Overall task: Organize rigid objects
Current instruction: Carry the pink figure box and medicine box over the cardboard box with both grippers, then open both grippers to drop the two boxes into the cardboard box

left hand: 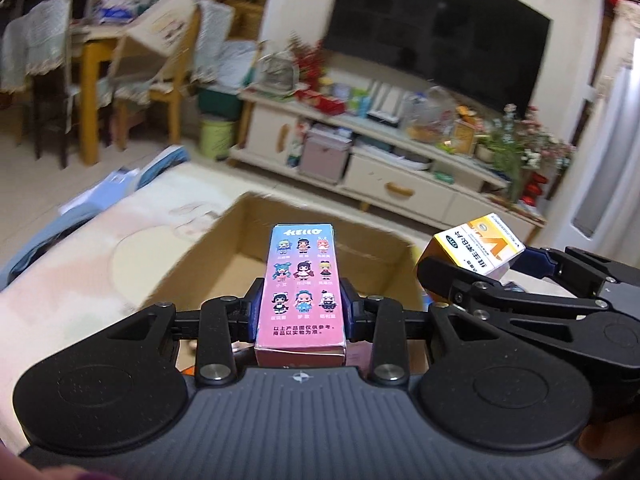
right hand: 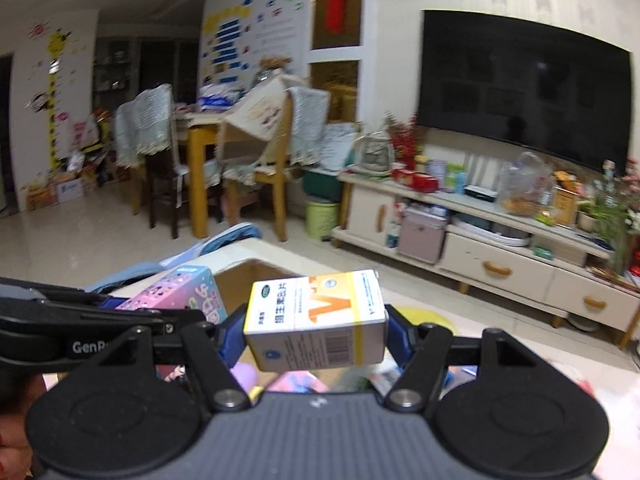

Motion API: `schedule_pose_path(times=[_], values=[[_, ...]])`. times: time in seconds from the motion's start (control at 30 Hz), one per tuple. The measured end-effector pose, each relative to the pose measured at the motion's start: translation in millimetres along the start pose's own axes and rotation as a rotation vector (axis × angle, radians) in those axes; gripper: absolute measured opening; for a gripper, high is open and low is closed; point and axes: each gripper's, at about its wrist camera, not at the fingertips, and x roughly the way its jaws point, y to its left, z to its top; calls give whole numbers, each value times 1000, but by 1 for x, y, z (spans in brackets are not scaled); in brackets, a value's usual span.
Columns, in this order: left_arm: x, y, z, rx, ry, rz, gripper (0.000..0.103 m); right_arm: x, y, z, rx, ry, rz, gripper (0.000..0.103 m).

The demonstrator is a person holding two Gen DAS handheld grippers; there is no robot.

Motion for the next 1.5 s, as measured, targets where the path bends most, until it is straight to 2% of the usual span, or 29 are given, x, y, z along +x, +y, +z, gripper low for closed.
schedule_pose_path(times=[0.27, 0.57, 0.67, 0.73, 0.83, 0.87, 0.93, 1.13, 1.5], values=[[8, 9, -4, -17, 69, 71, 42, 41, 15, 2, -62, 75, 73, 68], [8, 12, -7, -15, 144, 117, 43, 61, 19, -7, -102, 138, 105, 69], [5, 10, -6, -1, 134, 140, 54, 58, 18, -9, -103, 120, 61, 77], [1, 10, -5, -5, 124, 148, 70, 51, 14, -9, -82, 98, 39, 80], [-2, 11, -4, -14, 111, 144, 85, 38, 1, -8, -37, 57, 22, 90], [-3, 10, -4, -10, 107, 140, 87, 32, -3, -7, -18, 34, 15, 96], [-5, 6, -5, 8, 100, 137, 94, 17, -8, -8, 14, -1, -14, 97], [-11, -5, -7, 70, 70, 119, 103, -13, -18, -22, 64, -41, -122, 98], [-6, -6, -8, 108, 74, 79, 103, -51, -37, -60, 146, -38, -220, 98]])
